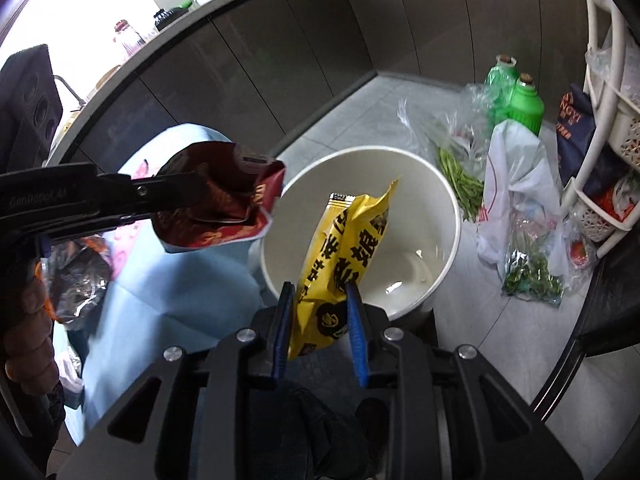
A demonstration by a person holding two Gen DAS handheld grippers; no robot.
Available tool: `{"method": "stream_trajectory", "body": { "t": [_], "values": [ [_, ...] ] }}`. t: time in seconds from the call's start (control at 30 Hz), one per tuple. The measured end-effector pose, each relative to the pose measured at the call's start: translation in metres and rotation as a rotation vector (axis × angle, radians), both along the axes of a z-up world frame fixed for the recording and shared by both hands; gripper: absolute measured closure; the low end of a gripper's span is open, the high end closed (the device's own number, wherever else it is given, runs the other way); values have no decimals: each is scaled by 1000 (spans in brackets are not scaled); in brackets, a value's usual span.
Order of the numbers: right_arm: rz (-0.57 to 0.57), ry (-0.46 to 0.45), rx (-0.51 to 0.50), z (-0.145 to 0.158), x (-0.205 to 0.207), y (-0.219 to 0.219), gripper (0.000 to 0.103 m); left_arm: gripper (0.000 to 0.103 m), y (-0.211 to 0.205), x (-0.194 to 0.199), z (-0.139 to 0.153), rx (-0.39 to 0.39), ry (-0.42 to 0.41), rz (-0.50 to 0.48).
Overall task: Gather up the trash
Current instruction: 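Carry both wrappers to the white bin and open both grippers over it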
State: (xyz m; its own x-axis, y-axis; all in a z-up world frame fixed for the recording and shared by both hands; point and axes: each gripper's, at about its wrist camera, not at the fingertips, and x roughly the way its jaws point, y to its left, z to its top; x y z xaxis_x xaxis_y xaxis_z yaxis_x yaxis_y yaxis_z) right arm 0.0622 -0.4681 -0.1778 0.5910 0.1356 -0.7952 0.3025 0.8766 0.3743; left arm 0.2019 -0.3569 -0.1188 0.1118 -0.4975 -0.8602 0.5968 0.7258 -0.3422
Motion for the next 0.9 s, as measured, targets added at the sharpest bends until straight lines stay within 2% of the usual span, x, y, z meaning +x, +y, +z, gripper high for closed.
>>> {"method": "stream_trajectory", "body": {
  "t": [0.17, 0.37, 0.47, 0.53, 0.67, 0.73, 0.8, 0.9],
  "values": [
    [-2, 26, 12, -15, 11, -8, 75, 89, -14, 4, -12, 40, -18, -36],
    [10, 43, -11, -24, 20, -12, 66, 89, -26, 9, -23, 71, -19, -35],
    [9, 39, -25, -26, 20, -15, 60, 76, -27, 11, -22, 72, -33, -26],
    [11, 36, -41, -26, 19, -18, 50, 61, -27, 11, -19, 66, -52, -16],
    [13, 19, -58, -21, 15, -21, 42, 48, -26, 11, -10, 53, -94, -2],
    [7, 7, -65, -19, 12, -23, 31, 35, -25, 9, -5, 46, -120, 8],
    [5, -7, -71, -14, 9, -24, 26, 28, -23, 7, 1, 42, -149, 18],
    [13, -24, -74, -7, 4, -23, 5, 10, -22, 1, 11, 39, -188, 33]
  ]
}}
